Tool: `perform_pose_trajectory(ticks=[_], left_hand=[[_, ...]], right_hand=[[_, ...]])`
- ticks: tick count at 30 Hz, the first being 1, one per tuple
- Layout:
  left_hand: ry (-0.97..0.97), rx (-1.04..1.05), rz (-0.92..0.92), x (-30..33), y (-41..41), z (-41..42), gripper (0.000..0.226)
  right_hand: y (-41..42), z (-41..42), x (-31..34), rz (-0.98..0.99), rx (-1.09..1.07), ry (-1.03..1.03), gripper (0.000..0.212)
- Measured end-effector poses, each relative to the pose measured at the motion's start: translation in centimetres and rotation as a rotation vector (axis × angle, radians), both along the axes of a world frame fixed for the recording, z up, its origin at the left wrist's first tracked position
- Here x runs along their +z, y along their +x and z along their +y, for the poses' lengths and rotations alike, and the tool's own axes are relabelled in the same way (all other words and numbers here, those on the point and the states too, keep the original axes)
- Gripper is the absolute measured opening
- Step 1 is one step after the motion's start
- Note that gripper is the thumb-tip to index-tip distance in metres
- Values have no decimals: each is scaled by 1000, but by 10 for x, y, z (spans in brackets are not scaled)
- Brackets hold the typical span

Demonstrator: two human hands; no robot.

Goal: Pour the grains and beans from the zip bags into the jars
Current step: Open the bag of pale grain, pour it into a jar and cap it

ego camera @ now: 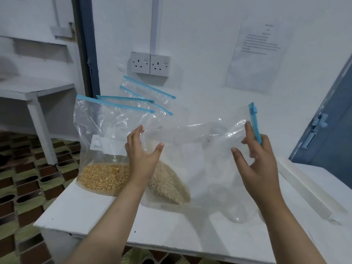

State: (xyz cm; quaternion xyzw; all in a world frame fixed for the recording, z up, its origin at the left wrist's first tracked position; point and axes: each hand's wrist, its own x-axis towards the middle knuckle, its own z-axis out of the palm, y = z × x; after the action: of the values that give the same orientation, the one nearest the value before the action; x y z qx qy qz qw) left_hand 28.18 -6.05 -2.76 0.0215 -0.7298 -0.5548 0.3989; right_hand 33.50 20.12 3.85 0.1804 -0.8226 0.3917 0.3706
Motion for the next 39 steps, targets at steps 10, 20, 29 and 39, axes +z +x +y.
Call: perform_pose_trajectory(ticks=[10,20,29,39], left_hand=[[-132,125,112,89,-42,37,81],[-200,248,172,119,-70,51,79],[-261,208,241,133,-88,58,77],[-314,127,310,153,-98,65,74]], right_hand=[[-36,44,49,-112,85,-145,55],[-75,61,44,-64,102,-236,55],[-87,65,34,-2,89,-304,63],[-85,73,19,21,52,-321,76]])
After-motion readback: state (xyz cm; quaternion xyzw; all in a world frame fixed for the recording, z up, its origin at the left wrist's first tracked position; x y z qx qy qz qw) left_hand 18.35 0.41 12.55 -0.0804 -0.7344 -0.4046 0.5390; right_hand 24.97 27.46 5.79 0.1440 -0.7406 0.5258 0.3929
